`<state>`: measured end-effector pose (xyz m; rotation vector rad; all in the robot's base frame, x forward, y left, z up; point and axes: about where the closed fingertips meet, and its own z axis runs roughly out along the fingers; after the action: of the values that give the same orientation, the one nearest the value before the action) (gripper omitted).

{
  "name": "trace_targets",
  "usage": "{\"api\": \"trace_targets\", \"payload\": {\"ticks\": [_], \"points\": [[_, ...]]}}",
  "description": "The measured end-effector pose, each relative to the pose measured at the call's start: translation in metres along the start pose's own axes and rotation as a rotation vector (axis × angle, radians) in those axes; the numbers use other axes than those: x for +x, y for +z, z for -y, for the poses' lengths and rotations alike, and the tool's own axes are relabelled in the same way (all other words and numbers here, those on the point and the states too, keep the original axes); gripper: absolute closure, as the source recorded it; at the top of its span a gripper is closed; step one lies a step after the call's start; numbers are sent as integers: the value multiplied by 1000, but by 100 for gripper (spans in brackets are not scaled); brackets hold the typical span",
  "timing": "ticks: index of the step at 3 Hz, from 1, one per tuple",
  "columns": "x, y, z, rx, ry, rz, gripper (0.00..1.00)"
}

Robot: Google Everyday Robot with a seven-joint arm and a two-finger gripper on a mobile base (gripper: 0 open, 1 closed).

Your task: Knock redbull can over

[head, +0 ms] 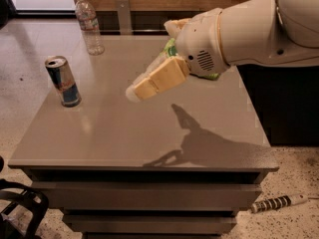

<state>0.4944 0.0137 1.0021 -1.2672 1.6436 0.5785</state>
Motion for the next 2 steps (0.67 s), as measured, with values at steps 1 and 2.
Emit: {"api": "trace_targets", "payload": {"ticks": [1,2], "points": [[1,34,5,-34,12,18,0],[11,82,5,-61,42,52,0]]}}
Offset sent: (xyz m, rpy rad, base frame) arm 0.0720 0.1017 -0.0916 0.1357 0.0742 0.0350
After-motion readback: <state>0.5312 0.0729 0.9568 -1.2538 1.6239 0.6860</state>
